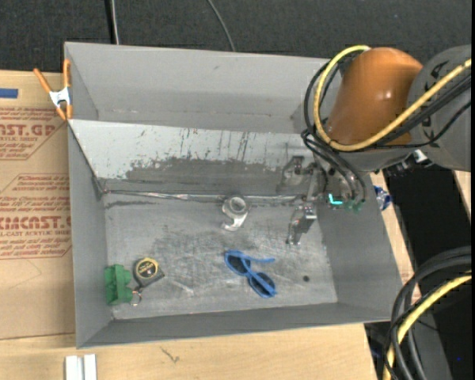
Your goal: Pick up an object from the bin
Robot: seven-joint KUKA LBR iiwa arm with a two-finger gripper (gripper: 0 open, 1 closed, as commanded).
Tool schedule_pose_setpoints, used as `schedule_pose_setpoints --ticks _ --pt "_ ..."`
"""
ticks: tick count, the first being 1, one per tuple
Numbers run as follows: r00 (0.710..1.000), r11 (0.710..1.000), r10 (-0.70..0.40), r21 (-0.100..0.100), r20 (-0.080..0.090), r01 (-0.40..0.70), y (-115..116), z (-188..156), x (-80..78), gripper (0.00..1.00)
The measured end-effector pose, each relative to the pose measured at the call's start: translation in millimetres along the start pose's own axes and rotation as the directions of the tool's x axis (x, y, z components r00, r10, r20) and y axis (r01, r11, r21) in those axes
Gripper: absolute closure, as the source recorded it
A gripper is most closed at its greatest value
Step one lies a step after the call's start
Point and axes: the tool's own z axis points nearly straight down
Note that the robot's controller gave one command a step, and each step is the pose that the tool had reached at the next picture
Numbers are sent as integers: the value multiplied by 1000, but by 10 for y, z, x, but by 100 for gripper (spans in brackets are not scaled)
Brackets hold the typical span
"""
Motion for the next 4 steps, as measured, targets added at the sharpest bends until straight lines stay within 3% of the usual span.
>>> schedule_pose_setpoints --ticks 1,2,3,4 --pt "999 999 34 -1 16 -34 464 1322 577 0" --pt "1000 1000 -6 3 15 6 557 1296 545 0" --pt "1000 1000 -8 1 12 8 571 1277 543 100" --pt "1000 1000 21 -1 15 -21 630 -234 589 100"
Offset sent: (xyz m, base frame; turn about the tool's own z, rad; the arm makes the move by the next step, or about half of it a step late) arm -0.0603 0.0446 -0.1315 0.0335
